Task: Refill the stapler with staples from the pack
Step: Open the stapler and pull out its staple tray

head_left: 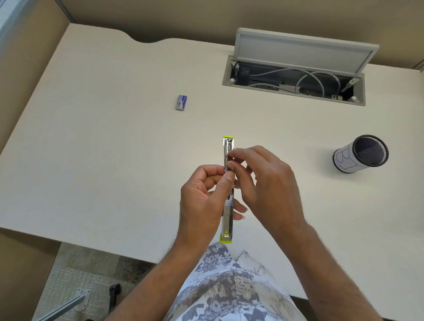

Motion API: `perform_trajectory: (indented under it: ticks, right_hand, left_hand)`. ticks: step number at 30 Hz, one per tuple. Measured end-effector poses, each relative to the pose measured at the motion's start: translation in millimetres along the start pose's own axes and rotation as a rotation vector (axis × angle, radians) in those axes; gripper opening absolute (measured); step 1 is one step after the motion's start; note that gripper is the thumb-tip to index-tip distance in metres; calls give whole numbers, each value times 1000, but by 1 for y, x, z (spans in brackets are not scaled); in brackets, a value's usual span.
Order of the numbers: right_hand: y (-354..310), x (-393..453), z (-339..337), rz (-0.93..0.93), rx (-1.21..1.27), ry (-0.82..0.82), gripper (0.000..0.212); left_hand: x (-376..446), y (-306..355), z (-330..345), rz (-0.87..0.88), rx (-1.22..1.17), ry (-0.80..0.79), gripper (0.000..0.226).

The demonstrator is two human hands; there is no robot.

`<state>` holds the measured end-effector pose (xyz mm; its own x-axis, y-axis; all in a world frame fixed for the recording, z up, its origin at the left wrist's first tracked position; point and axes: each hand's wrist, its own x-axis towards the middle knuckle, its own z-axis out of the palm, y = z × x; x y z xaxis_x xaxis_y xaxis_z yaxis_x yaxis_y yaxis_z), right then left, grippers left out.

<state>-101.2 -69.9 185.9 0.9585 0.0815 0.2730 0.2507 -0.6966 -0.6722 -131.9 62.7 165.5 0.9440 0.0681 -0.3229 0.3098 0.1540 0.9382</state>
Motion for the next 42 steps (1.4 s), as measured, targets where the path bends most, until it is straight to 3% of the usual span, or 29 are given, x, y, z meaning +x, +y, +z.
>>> perform_trajectory:
  ticks: [12,18,24,29,38,42]
  right_hand:
    - [0,-8,6,-26,-51,56,21]
    - [-4,-4,2,-18,-68,45,15]
    - [-3,6,-1,79,79,-87,6]
    - [2,11,-1,93,156,-129,15]
    - [6,8,5,185,173,-102,16]
    - [2,6,10,175,128,-15,13]
  left_hand:
    - [-2,2,1,20,3,3,14]
    - [-2,1,3,55,9,-20,10]
    - [-4,-1,8,46,-27,-30,9]
    - [-3,-1,7,-15,-70,-48,16]
    - [-3,-6,10,-61,-44,19,17]
    - [-1,-8,10,-69,-39,31,18]
